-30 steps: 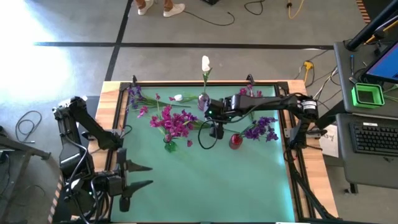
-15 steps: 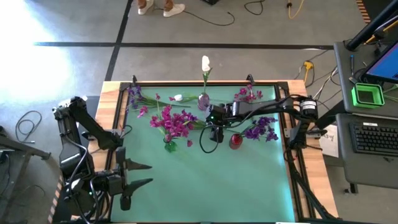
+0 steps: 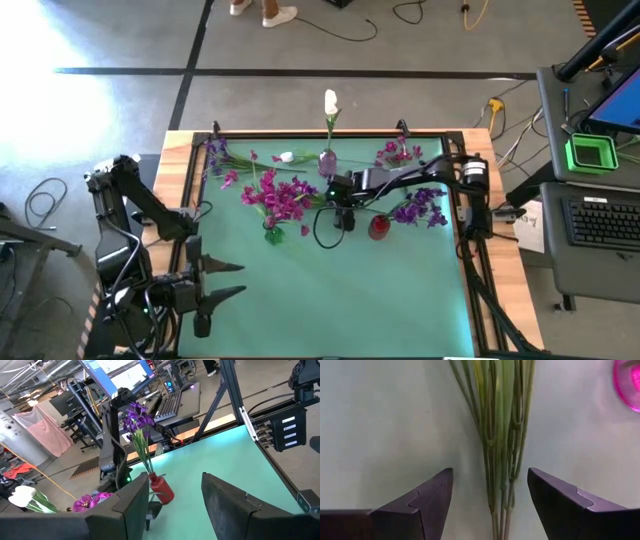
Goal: Sort flowers into vase by color
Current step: Put the bottom violet flowers into the red flower vase
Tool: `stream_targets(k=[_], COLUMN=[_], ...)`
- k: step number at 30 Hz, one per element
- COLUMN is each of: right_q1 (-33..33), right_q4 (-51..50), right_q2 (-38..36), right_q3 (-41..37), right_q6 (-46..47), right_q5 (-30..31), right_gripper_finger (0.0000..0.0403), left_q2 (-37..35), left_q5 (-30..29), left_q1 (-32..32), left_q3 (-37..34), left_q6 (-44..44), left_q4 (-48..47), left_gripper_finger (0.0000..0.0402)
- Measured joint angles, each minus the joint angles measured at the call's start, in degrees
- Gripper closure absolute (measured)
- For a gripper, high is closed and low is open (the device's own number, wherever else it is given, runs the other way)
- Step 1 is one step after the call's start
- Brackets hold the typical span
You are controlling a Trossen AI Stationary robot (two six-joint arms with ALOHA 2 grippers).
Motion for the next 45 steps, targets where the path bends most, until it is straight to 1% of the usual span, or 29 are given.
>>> stream_targets(k=[4,7,10,16,20,24,30,41,45], right_q1=[0.0,0.0,0.02,0.08,-0.11,-0.09,-0.09,-0.02,-0.02], right_q4=[-0.06,-0.34,-0.47,-0.96,-1.41,-2.52,-5.12,-4.46,-4.29], right_q2=[1.57,2.37,2.49,1.46,0.19,-2.15,-7.6,-21.52,-26.6], right_q3=[1.04,1.39,1.39,1.18,1.06,1.06,1.06,1.08,1.08], right_q6=[1.22,1.62,1.73,2.03,2.37,2.51,3.38,3.29,1.45], right_q5=[-0.11,-0.34,-0.96,-0.61,0.6,0.6,4.72,6.7,8.1], right_gripper_finger=[0.0159,0.0182,0.0226,0.0331,0.0381,0.0382,0.038,0.038,0.038], left_q2=[0.01,0.01,0.01,0.01,0.01,0.01,0.01,0.01,0.01], left_q5=[-0.01,-0.06,-0.06,-0.06,-0.06,-0.04,-0.03,-0.04,-0.05], left_q1=[0.0,0.0,0.0,0.0,0.0,0.0,0.0,0.0,0.0], left_q3=[0.0,0.0,0.0,-0.02,0.0,-0.01,-0.02,-0.01,-0.01], left_q6=[0.0,0.0,0.0,-0.1,-0.15,-0.17,-0.17,-0.17,-0.17], left_q4=[-0.02,-0.2,-0.2,-0.2,-0.22,-0.22,-0.22,-0.16,-0.15], left_gripper_finger=[0.0232,0.0232,0.0232,0.0232,0.0232,0.0232,0.0232,0.0232,0.0232])
